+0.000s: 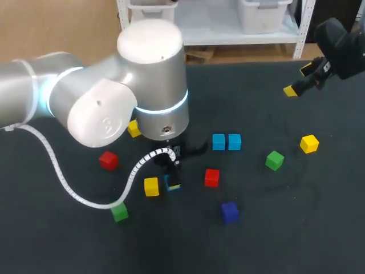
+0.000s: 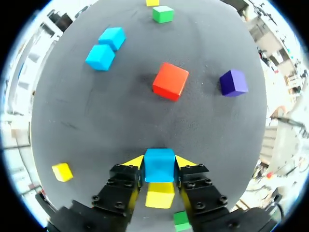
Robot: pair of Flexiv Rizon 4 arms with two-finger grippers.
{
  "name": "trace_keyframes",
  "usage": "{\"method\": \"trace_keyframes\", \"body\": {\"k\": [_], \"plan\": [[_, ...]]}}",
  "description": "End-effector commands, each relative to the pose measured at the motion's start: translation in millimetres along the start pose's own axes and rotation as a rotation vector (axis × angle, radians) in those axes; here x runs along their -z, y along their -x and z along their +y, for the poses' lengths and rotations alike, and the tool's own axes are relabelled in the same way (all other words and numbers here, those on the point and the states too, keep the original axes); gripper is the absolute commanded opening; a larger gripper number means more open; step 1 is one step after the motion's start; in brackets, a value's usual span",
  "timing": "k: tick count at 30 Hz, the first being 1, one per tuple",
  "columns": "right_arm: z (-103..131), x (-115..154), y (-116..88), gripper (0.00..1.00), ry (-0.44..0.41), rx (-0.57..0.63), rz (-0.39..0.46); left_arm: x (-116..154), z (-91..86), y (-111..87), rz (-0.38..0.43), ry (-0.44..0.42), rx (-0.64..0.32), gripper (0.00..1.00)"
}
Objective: Place the blue cubes, place green cubes on the blue cubes, place the yellow cubes on the green cubes, then place the red cubes on the yellow cubes, and place purple cube on the red cubes.
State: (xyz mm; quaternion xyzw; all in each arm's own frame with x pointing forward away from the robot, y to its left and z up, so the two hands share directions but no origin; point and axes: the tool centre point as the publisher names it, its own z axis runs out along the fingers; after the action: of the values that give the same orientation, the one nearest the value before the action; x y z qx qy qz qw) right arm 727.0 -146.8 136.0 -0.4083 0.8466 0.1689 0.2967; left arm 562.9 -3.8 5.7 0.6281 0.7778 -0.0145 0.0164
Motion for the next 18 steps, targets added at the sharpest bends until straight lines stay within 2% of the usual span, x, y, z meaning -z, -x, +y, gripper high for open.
{"method": "trace_keyframes", "body": {"k": [1, 4, 8, 18], "plan": [[-1, -1, 0, 1.00, 0.004, 0.001, -0.002, 20, 21.0, -0.2, -0.023, -0.001, -0.035, 0.00], [-1, -1, 0, 1.00, 0.004, 0.001, -0.002, 29, 36.2, 0.1, -0.049, 0.014, -0.053, 0.00], [-1, -1, 0, 1.00, 0.004, 0.001, -0.002, 36, 51.1, 3.3, -0.041, 0.016, -0.058, 0.00], [-1, -1, 0, 1.00, 0.004, 0.001, -0.002, 27, 75.1, 38.2, -0.002, -0.016, -0.179, 0.00]]}}
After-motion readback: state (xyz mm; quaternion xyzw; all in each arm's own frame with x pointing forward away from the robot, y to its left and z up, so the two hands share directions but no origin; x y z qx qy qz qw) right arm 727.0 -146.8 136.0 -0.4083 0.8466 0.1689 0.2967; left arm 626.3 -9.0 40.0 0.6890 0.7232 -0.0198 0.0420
